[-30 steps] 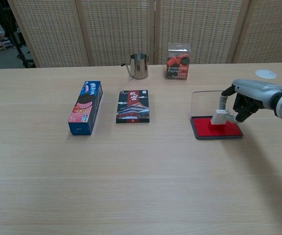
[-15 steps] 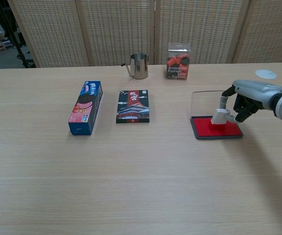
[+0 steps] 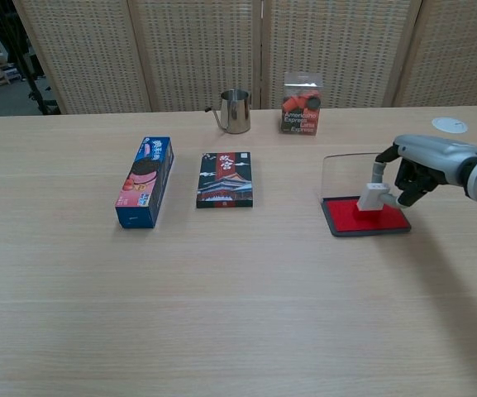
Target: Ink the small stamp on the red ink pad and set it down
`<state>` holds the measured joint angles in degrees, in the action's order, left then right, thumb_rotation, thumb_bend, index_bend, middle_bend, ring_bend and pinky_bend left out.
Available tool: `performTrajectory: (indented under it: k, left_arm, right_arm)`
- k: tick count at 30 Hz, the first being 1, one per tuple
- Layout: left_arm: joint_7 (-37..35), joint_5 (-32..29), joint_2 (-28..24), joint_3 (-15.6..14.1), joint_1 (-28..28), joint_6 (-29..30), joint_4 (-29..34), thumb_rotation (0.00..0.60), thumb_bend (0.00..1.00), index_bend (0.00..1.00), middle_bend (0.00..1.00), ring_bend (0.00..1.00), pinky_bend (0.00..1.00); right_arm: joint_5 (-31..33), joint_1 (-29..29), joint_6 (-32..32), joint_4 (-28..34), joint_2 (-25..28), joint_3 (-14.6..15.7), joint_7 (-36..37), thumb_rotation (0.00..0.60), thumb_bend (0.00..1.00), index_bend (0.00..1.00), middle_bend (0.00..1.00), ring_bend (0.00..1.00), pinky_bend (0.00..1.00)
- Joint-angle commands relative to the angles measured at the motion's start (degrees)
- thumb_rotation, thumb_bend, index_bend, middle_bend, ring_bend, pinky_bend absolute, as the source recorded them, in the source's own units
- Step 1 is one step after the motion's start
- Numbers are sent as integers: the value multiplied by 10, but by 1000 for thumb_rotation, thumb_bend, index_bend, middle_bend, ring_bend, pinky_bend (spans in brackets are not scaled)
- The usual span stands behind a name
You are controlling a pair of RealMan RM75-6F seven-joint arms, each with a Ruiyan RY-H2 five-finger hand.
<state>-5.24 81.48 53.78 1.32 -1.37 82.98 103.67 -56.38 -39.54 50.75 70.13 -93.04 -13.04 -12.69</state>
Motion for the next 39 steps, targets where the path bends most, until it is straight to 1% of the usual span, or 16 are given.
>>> performTrajectory:
  k: [1, 6, 13, 14, 15, 19, 27, 33, 37, 39]
  left_arm:
    - [-1, 0, 0, 0, 0, 0, 0, 600, 0, 0, 0, 0, 0]
    - [-1, 2, 0, -1, 0, 1, -1, 600, 0, 0, 0, 0, 0]
    - [2, 5, 1, -2, -1, -1, 0, 600, 0, 0, 0, 0, 0]
    - [3, 6, 1, -3, -1, -1, 1, 600, 0, 0, 0, 0, 0]
    - [6, 8, 2, -4, -1, -1, 2, 600, 0, 0, 0, 0, 0]
    - [13, 8, 4, -5, 0, 1, 3, 600, 0, 0, 0, 0, 0]
    - [29, 1, 10, -3, -2, -2, 5, 600, 0, 0, 0, 0, 0]
    - [38, -4, 13, -2, -4, -5, 6, 600, 0, 0, 0, 0, 0]
    - [44, -7, 14, -3, -6, -9, 8, 600, 0, 0, 0, 0, 0]
    - [43, -7, 14, -3, -6, -8, 9, 600, 0, 0, 0, 0, 0]
  right_arm:
    - [-4, 2, 10, 22, 15, -9, 6, 600, 569, 525, 962, 1000, 1000]
    - [-10, 10, 27, 65, 51, -21, 14, 600, 569, 524, 962, 1000, 1000]
    - [-6, 20, 31, 72, 75, -17, 14, 600, 569, 524, 963, 1000, 1000]
    - [-5, 23, 30, 68, 78, -15, 14, 600, 569, 524, 962, 1000, 1000]
    - [1, 30, 24, 53, 79, -6, 18, 600, 569, 524, 962, 1000, 1000]
    - [-6, 42, 0, 2, 65, 11, 55, 600, 569, 524, 962, 1000, 1000]
    - [-28, 46, -19, -67, 39, 17, 103, 600, 569, 524, 962, 1000, 1000]
    - [-45, 48, -22, -91, 31, 15, 128, 600, 569, 524, 962, 1000, 1000]
    - [-54, 48, -23, -94, 32, 14, 135, 600, 522, 497, 960, 1000, 1000]
    - [-57, 49, -21, -92, 33, 14, 136, 600, 517, 492, 959, 1000, 1000]
